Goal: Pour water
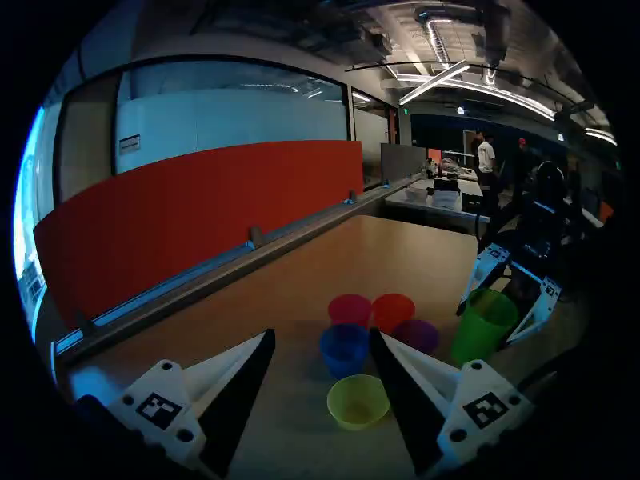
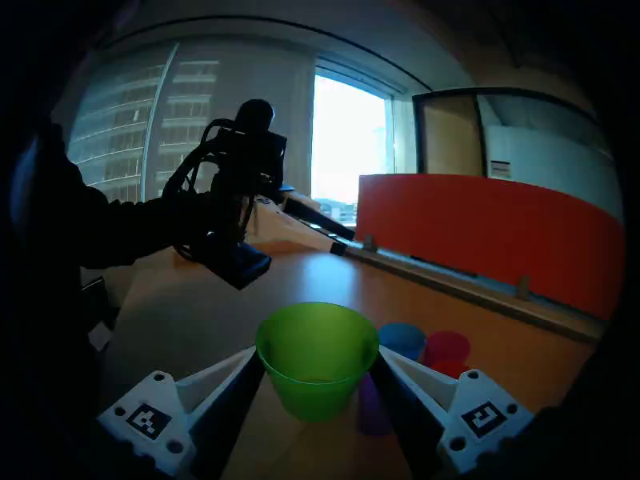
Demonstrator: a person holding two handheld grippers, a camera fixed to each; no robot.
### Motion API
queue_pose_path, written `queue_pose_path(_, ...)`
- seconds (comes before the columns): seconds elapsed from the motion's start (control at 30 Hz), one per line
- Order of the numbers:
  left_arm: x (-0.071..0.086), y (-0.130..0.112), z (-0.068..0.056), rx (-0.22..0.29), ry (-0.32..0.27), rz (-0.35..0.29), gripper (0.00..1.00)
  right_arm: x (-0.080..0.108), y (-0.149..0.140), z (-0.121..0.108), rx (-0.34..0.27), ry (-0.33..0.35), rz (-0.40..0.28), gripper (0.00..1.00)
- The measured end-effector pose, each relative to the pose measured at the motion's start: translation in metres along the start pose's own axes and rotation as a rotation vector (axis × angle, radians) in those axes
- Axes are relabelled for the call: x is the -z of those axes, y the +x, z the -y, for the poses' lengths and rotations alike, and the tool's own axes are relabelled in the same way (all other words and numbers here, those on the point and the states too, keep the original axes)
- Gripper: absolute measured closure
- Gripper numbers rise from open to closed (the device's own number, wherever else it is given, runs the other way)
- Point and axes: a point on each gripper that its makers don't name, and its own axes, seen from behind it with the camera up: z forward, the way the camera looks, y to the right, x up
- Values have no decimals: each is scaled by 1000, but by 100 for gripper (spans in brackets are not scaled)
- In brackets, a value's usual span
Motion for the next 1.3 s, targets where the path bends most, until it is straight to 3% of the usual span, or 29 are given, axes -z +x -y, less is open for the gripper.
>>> queue_pose_path(0.8, -26, -8, -5, -16, -50, 42, 14, -2, 9, -9, 7, -22, -44, 10)
queue_pose_path(1.3, -41, -19, -10, -47, -104, 120, 14, -2, 4, -9, 5, -18, -37, 10)
